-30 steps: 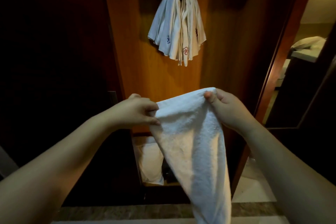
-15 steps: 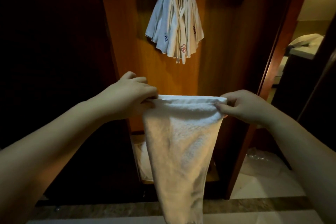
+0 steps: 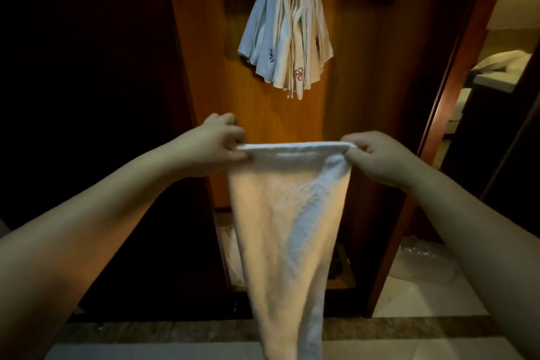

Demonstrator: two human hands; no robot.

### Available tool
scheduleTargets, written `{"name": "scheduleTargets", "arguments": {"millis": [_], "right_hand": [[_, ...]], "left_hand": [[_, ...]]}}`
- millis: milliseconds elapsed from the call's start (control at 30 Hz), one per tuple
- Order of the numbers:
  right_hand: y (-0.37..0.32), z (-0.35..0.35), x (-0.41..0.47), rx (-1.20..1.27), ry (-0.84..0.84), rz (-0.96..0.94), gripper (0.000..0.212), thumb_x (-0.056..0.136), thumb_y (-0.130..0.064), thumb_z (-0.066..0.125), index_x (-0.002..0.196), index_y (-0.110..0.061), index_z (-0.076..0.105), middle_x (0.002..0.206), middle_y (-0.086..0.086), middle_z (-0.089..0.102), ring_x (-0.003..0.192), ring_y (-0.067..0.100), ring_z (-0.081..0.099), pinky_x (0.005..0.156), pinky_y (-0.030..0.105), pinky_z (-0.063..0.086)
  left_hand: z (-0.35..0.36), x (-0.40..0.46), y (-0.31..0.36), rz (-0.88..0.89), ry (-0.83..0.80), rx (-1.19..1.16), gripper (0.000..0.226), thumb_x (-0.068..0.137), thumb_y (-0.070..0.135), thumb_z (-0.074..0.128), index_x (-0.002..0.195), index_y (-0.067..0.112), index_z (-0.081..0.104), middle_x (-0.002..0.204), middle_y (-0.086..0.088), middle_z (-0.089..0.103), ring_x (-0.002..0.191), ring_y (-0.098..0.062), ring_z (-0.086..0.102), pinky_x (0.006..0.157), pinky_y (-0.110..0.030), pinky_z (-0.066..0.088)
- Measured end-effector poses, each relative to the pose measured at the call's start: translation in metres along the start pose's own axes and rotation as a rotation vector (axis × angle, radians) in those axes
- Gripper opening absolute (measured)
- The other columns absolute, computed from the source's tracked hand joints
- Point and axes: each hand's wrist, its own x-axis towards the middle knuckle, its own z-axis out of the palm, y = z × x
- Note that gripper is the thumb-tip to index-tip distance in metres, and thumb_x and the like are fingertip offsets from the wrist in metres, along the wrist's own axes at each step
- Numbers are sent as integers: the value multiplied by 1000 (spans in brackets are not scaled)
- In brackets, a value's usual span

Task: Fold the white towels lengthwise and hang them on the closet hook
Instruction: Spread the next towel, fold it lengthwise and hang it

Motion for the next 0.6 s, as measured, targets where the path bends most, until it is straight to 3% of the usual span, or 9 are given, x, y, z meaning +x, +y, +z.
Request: {"name": "scheduleTargets", "arguments": {"millis": [67, 133, 300, 433, 500, 600], "right_hand": [[2, 10, 0, 129, 197, 46, 24, 79, -34, 43, 69, -21, 60, 62, -15, 57, 58, 0, 50, 56, 30, 37], [3, 24, -1, 199, 260, 99, 23, 79, -32, 43, 69, -22, 60, 61, -20, 57, 58, -2, 50, 57, 29, 38], [1, 33, 1, 540, 447, 91, 21, 75, -34, 46, 67, -35, 65, 59, -18, 56, 55, -4, 50, 49, 9, 39], [-4, 43, 5, 803, 550, 183, 31, 73, -36, 48, 87, -33, 75, 71, -12, 67, 66, 3, 60, 59, 23, 47], [-5, 46, 2, 750, 589, 193, 31, 77, -38, 46, 92, -36, 73, 75, -13, 68, 67, 2, 61, 59, 24, 47], [-4, 48, -5, 590, 659, 115, 25, 85, -39, 45, 91, -41, 68, 79, -15, 67, 64, -2, 59, 53, 14, 46]], "left_hand": [[8, -9, -2, -153, -20, -690, 18, 91, 34, 68, 87, 19, 59, 89, 4, 63, 83, -15, 61, 64, -24, 48], [25, -18, 1, -185, 39, -990, 18, 92, 23, 69, 85, 16, 54, 84, -2, 66, 80, -18, 64, 67, -29, 48], [45, -25, 25, -132, 420, -1195, 18, 83, 51, 69, 77, 42, 55, 77, 9, 65, 72, -13, 63, 62, -32, 50], [52, -35, 49, -98, 752, -934, 10, 91, 53, 56, 86, 51, 48, 78, 23, 62, 64, 5, 58, 51, -13, 45], [52, -38, 55, -111, 796, -941, 8, 91, 52, 55, 87, 52, 48, 79, 24, 62, 65, 4, 58, 53, -17, 48], [49, -40, 50, -110, 767, -1027, 7, 88, 52, 57, 85, 51, 51, 75, 21, 61, 63, 2, 55, 53, -19, 47]]}}
